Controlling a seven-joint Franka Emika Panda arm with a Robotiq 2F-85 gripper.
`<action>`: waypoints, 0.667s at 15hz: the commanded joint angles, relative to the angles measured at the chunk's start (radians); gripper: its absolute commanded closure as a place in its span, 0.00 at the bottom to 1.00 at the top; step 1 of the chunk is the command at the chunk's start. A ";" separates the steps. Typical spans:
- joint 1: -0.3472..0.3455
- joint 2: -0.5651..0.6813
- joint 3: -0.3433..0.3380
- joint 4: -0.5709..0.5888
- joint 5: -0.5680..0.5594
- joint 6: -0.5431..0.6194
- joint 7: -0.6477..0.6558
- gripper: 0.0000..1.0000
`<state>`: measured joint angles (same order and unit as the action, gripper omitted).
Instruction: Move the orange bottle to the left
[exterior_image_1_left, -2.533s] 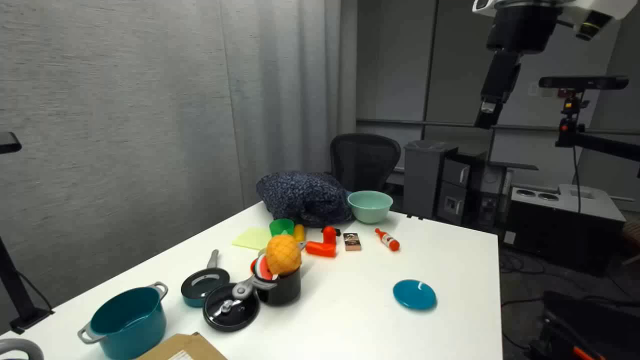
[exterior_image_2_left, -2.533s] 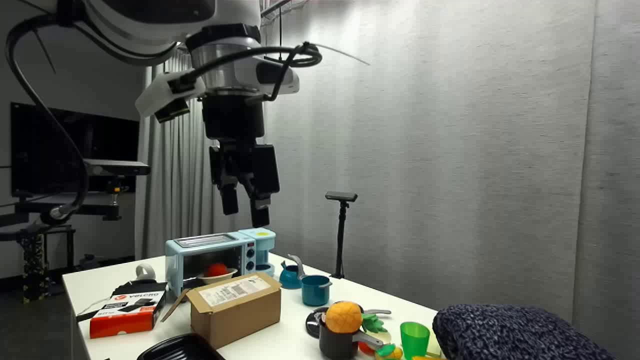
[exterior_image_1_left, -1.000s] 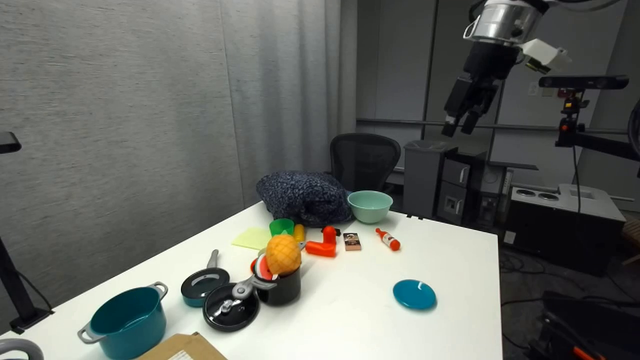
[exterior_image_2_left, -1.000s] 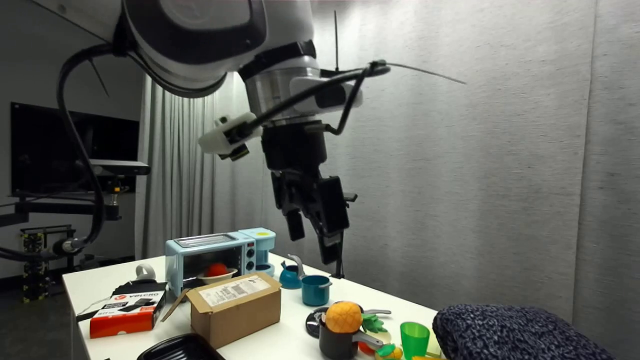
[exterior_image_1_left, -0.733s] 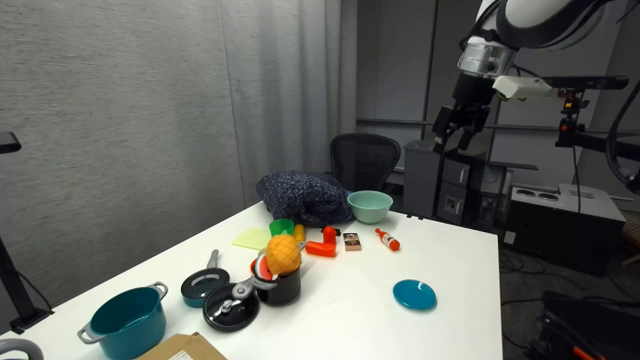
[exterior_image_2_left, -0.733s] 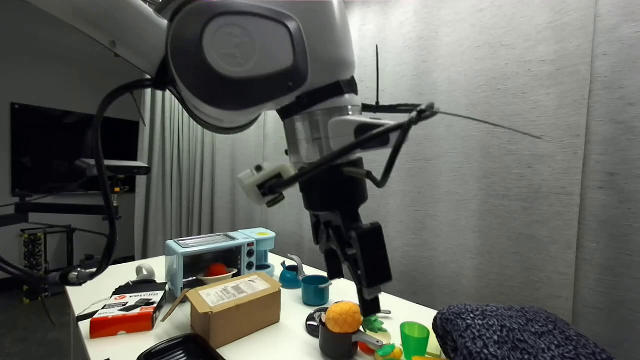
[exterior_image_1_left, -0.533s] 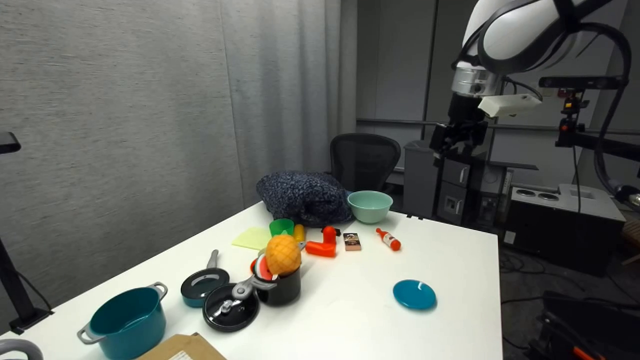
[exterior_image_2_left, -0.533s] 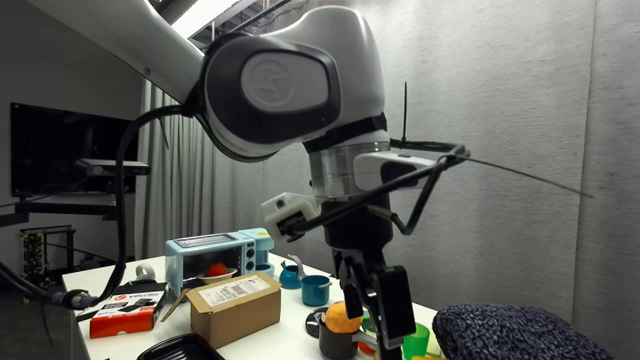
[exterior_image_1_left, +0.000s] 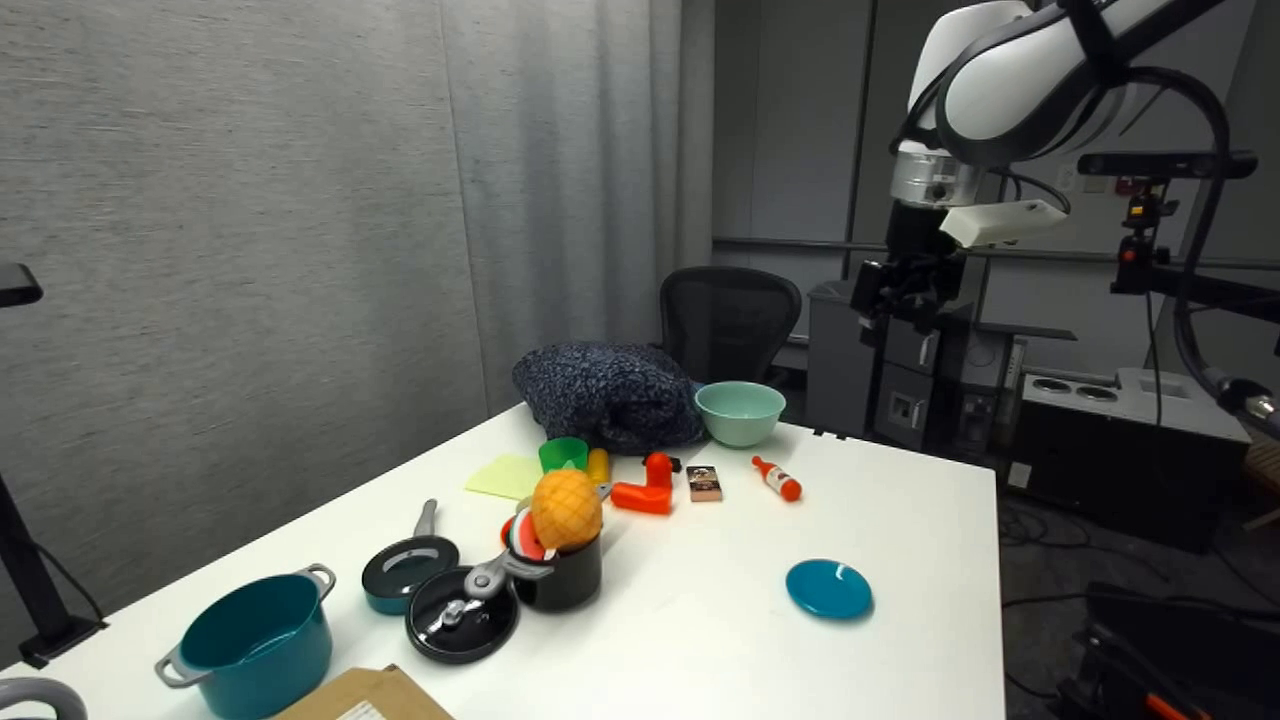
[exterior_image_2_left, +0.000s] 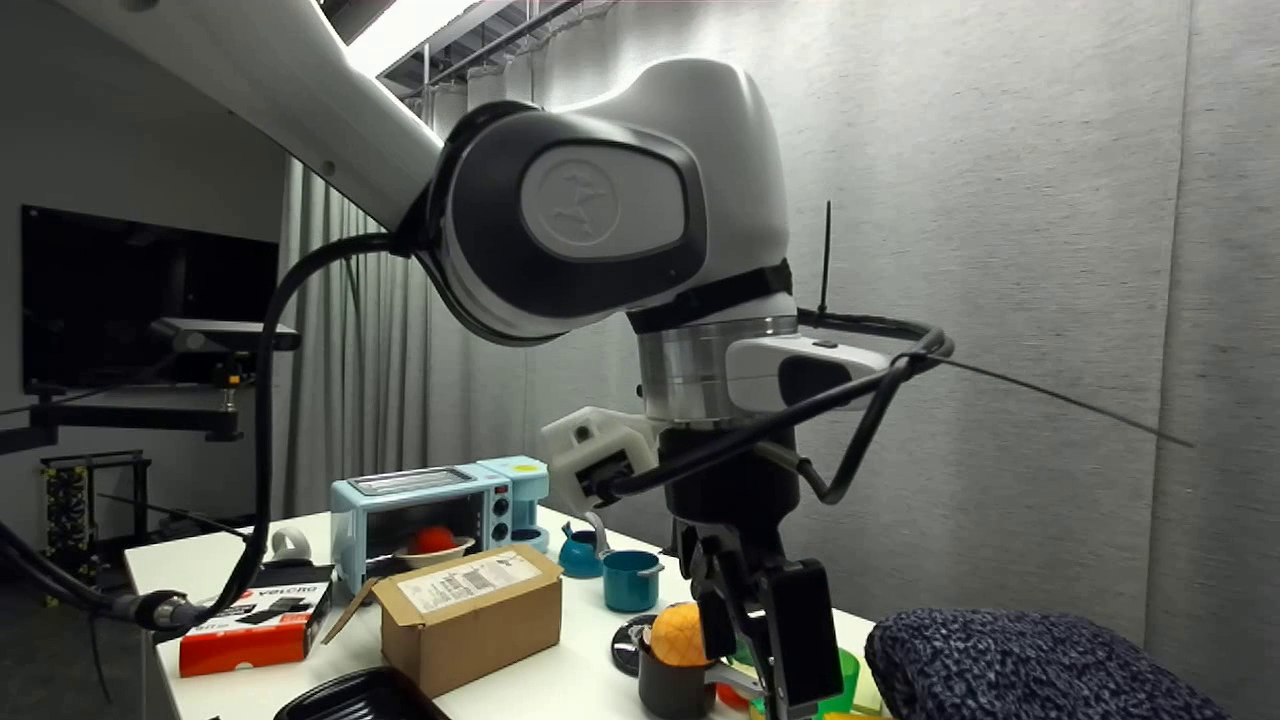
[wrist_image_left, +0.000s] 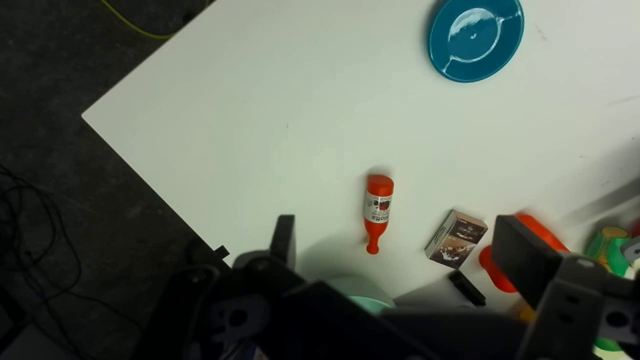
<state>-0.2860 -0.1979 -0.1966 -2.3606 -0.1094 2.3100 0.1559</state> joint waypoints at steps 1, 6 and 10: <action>0.018 0.089 -0.004 0.050 0.015 0.055 0.015 0.00; 0.034 0.222 -0.003 0.130 0.032 0.081 0.031 0.00; 0.032 0.357 -0.018 0.207 0.018 0.085 0.043 0.00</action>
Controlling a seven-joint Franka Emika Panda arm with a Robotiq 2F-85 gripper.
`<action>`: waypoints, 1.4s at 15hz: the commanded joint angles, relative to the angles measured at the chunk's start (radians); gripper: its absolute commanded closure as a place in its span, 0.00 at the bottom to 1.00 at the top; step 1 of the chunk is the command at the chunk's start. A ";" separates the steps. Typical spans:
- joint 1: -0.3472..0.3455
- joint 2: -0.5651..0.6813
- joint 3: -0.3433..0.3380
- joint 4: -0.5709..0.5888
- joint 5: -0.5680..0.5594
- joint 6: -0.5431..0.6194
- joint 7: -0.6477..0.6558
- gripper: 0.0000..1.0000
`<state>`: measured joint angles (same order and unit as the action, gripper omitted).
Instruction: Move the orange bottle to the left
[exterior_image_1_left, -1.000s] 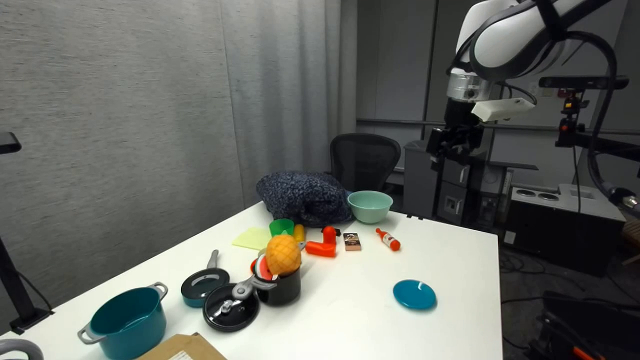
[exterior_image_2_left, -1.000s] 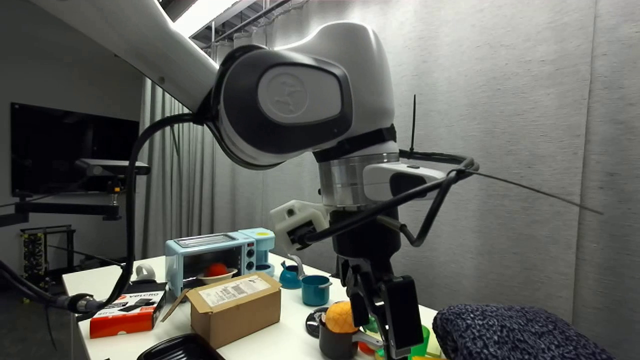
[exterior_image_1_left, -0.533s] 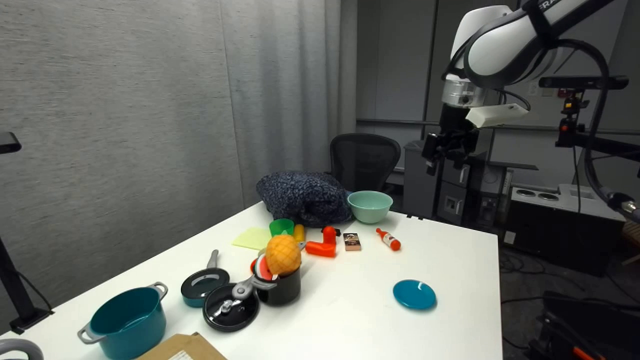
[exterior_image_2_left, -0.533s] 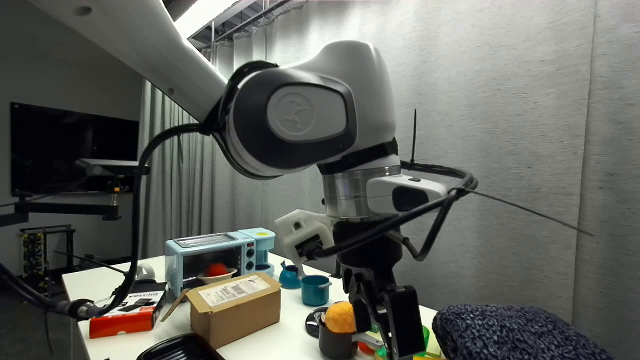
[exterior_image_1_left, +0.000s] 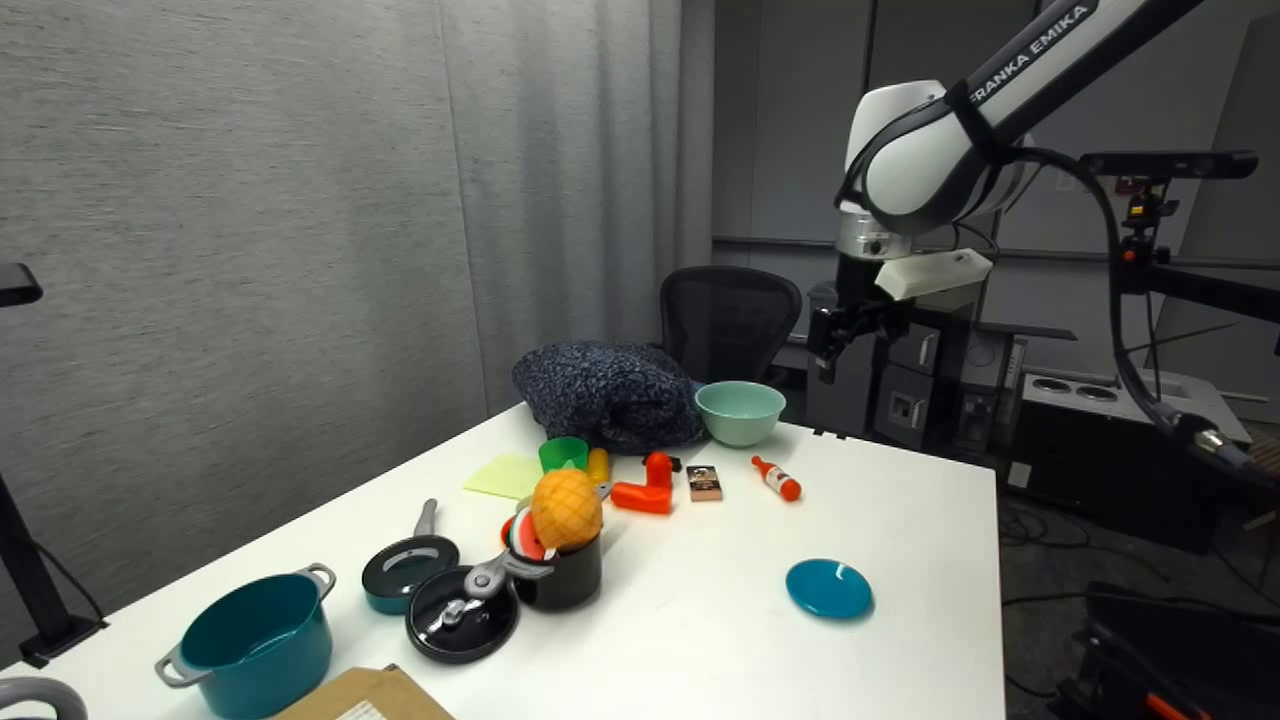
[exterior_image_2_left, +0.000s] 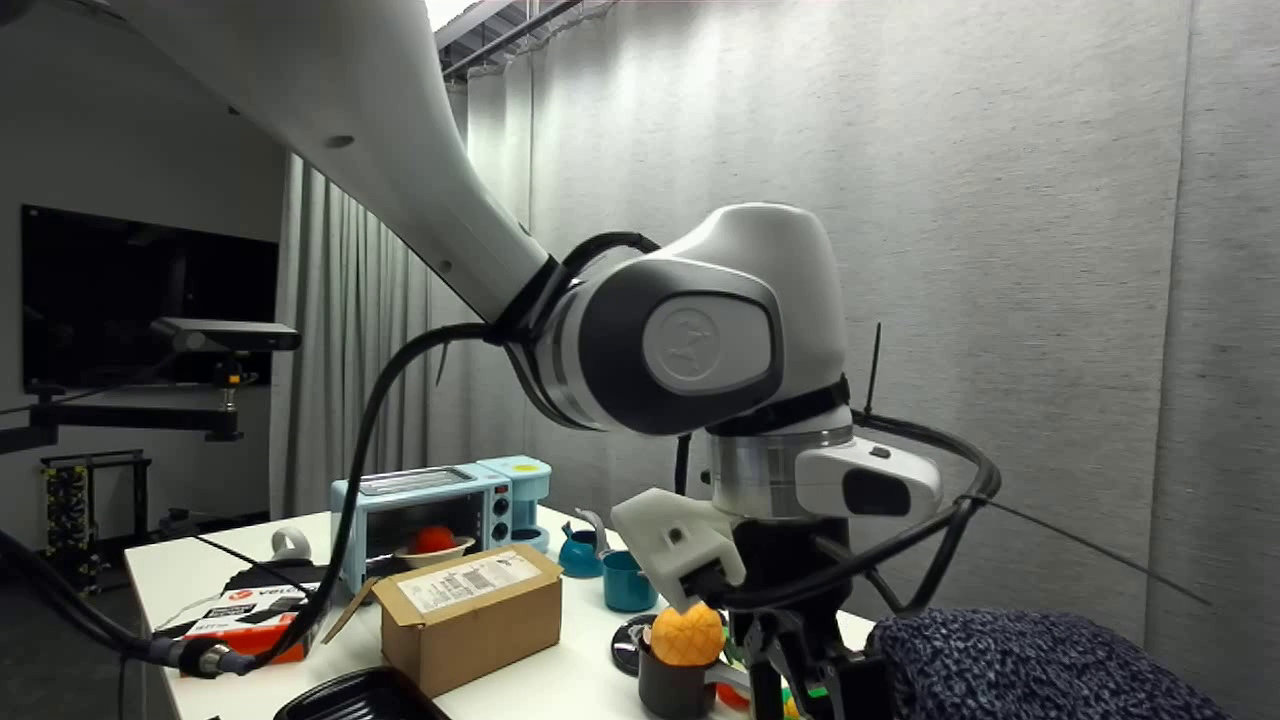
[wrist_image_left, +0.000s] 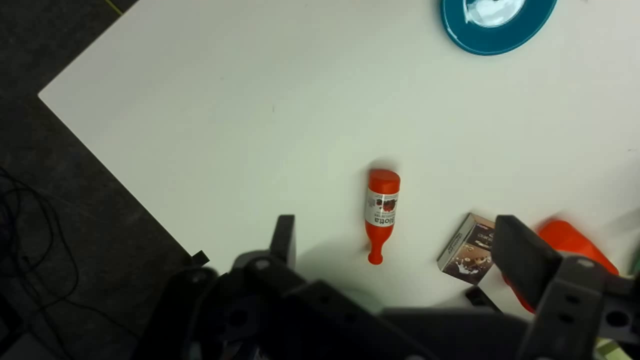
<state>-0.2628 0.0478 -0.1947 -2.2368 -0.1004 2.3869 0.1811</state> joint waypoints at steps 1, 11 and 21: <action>0.009 0.143 -0.025 0.101 0.011 0.008 0.026 0.00; 0.016 0.211 -0.044 0.148 0.007 0.009 0.031 0.00; -0.001 0.398 0.003 0.242 0.098 -0.001 -0.031 0.00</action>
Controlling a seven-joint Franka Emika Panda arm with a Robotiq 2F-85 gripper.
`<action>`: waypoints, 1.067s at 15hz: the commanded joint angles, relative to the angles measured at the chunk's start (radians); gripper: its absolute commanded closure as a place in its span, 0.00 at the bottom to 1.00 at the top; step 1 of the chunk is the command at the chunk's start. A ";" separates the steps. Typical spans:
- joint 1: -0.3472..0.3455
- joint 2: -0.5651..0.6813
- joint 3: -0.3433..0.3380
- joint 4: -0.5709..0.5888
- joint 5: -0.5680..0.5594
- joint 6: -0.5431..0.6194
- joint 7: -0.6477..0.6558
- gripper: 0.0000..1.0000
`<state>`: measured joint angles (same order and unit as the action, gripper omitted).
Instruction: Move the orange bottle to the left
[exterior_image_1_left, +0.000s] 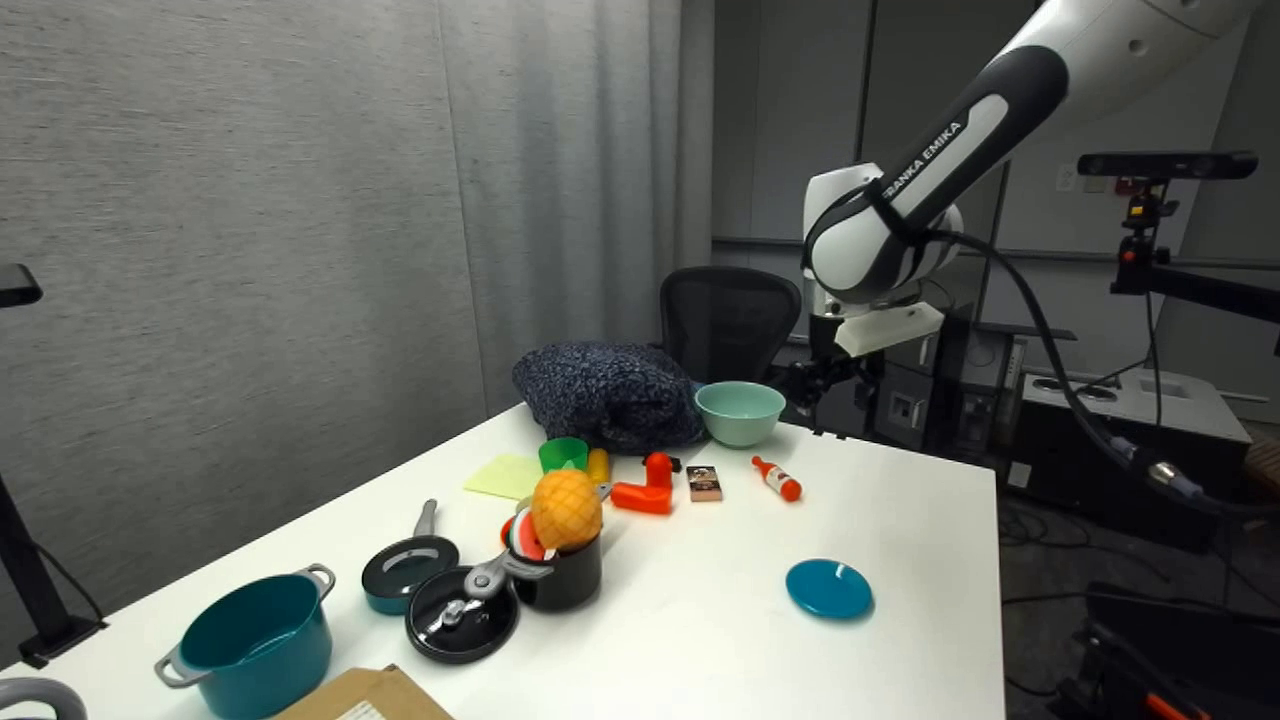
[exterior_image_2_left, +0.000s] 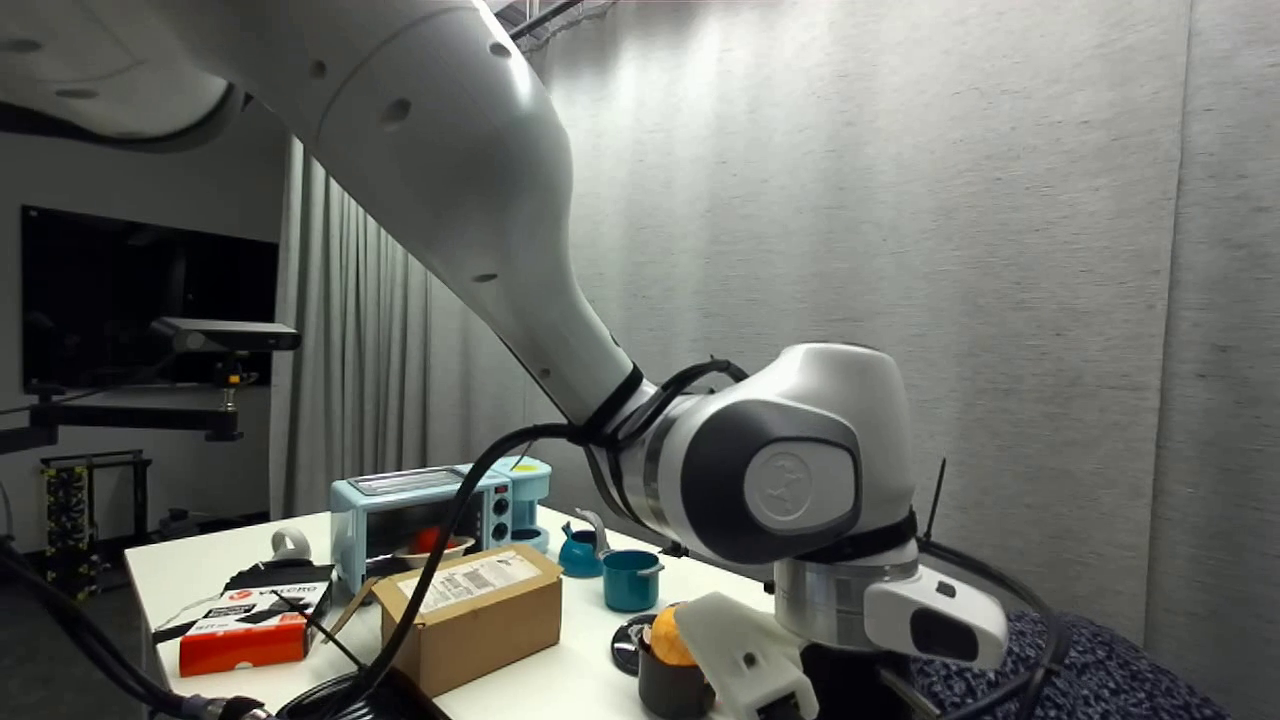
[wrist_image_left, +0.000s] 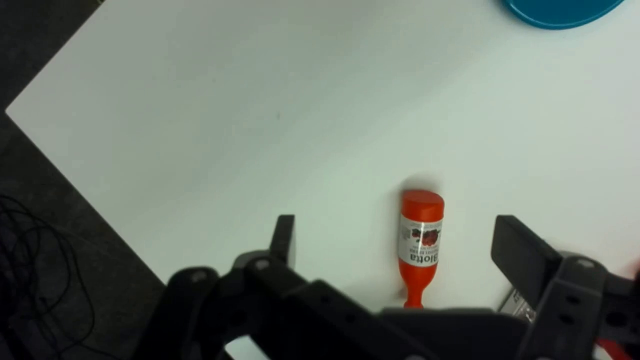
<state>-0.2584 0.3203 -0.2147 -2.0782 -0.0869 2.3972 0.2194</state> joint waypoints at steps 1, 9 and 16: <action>-0.002 0.157 0.028 0.100 0.093 -0.013 -0.072 0.00; 0.032 0.309 0.007 0.187 0.075 0.131 -0.025 0.00; 0.033 0.449 0.024 0.313 0.111 0.130 0.000 0.00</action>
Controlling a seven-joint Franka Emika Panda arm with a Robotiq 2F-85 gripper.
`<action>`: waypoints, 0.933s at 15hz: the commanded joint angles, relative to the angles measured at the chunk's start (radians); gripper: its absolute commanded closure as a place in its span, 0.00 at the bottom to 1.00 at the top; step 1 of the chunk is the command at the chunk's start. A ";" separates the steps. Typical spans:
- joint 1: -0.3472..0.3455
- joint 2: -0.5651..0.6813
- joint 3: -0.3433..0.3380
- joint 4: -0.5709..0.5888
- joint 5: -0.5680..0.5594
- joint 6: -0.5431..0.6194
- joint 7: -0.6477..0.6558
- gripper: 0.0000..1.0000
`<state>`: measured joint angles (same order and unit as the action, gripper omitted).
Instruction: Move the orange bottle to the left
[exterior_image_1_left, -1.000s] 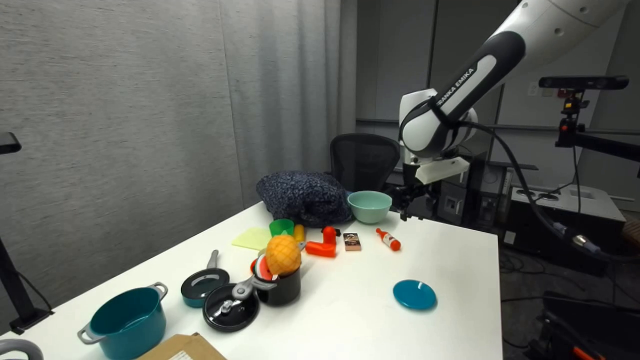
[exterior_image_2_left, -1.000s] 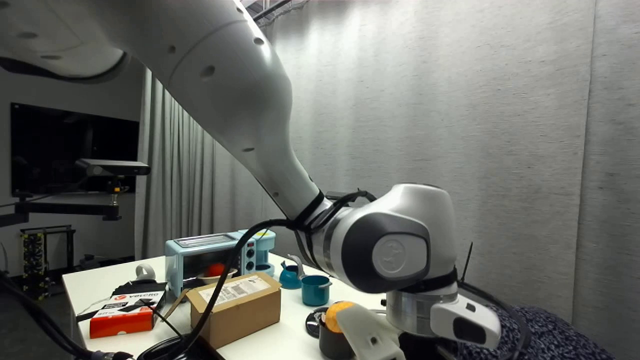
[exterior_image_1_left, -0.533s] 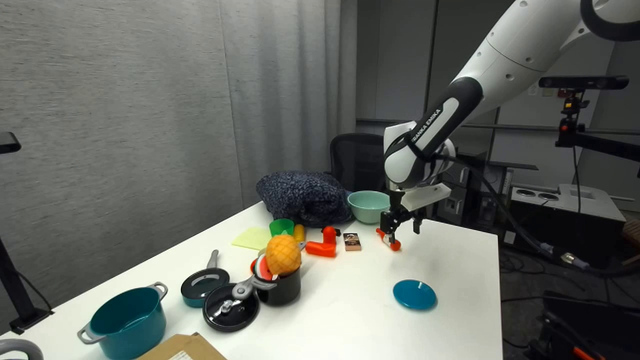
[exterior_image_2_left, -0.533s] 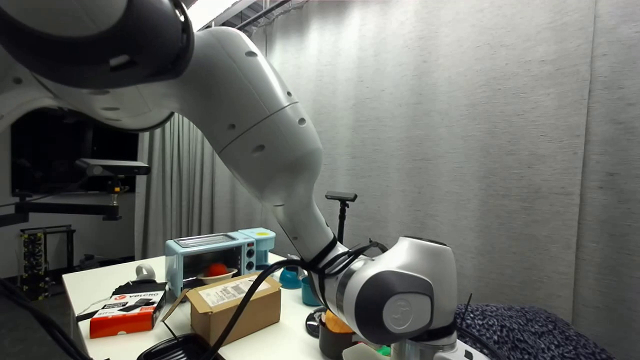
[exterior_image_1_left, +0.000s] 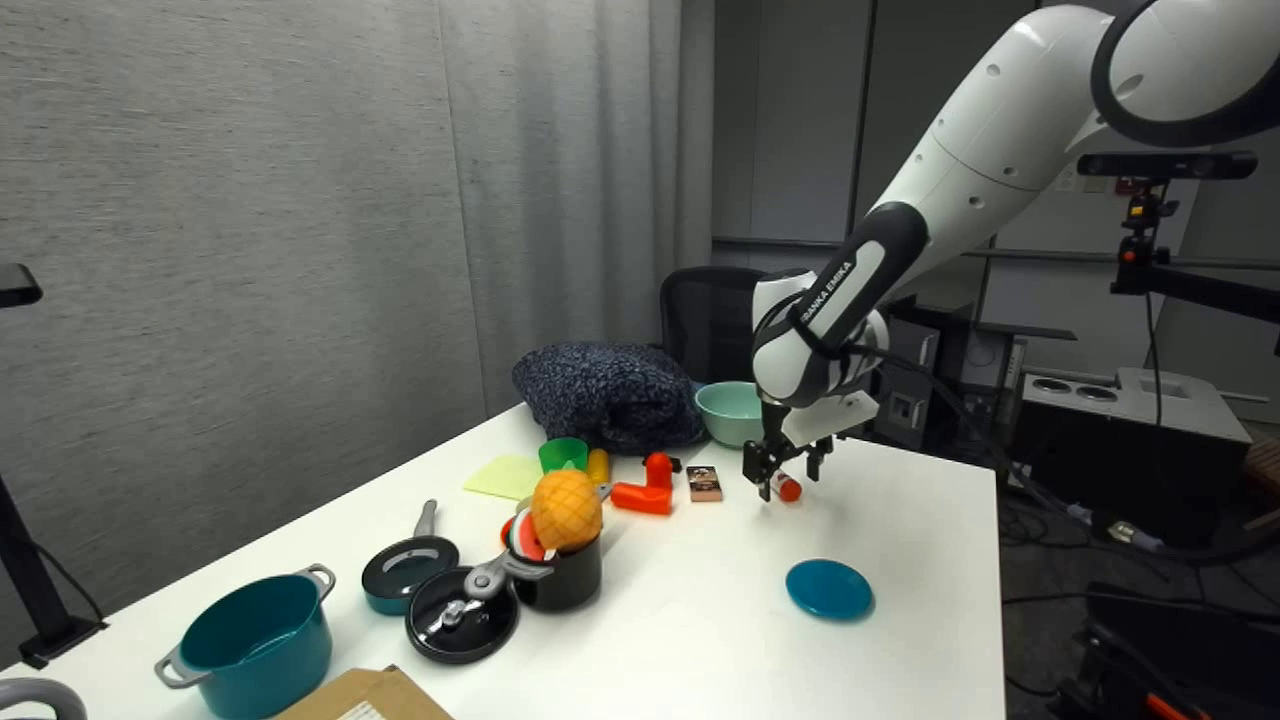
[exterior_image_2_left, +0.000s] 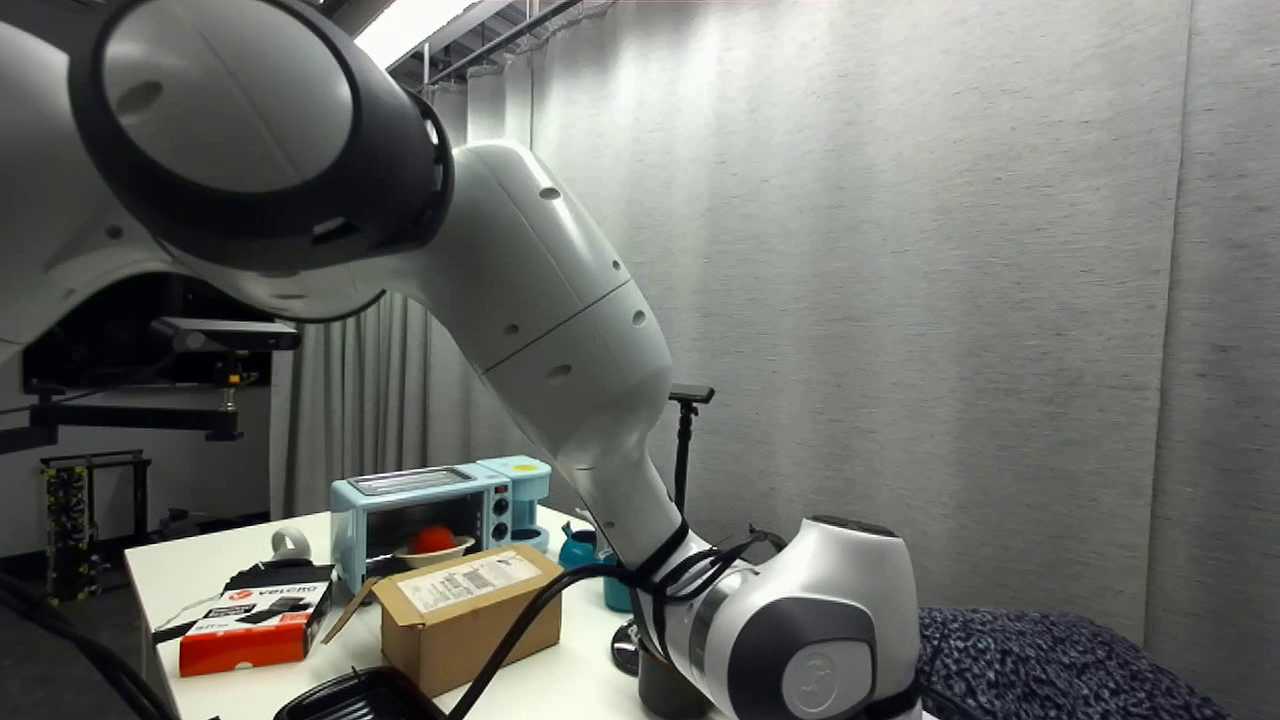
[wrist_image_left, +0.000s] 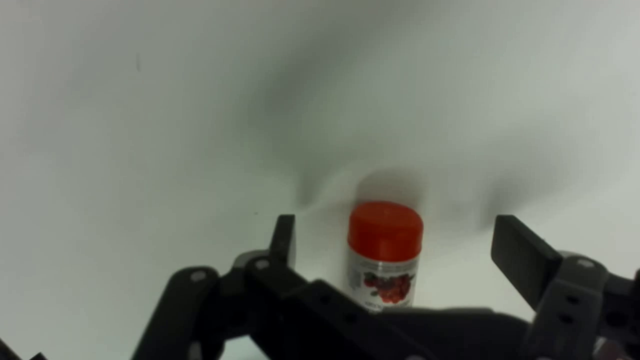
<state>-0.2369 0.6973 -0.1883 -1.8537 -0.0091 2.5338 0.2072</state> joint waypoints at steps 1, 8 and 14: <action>0.010 0.080 -0.001 0.104 0.039 -0.007 0.013 0.00; 0.025 0.124 -0.027 0.148 0.028 0.009 0.026 0.39; 0.155 0.149 -0.162 0.096 -0.027 0.202 0.229 0.86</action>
<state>-0.1598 0.7983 -0.2566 -1.7422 -0.0048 2.6021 0.3187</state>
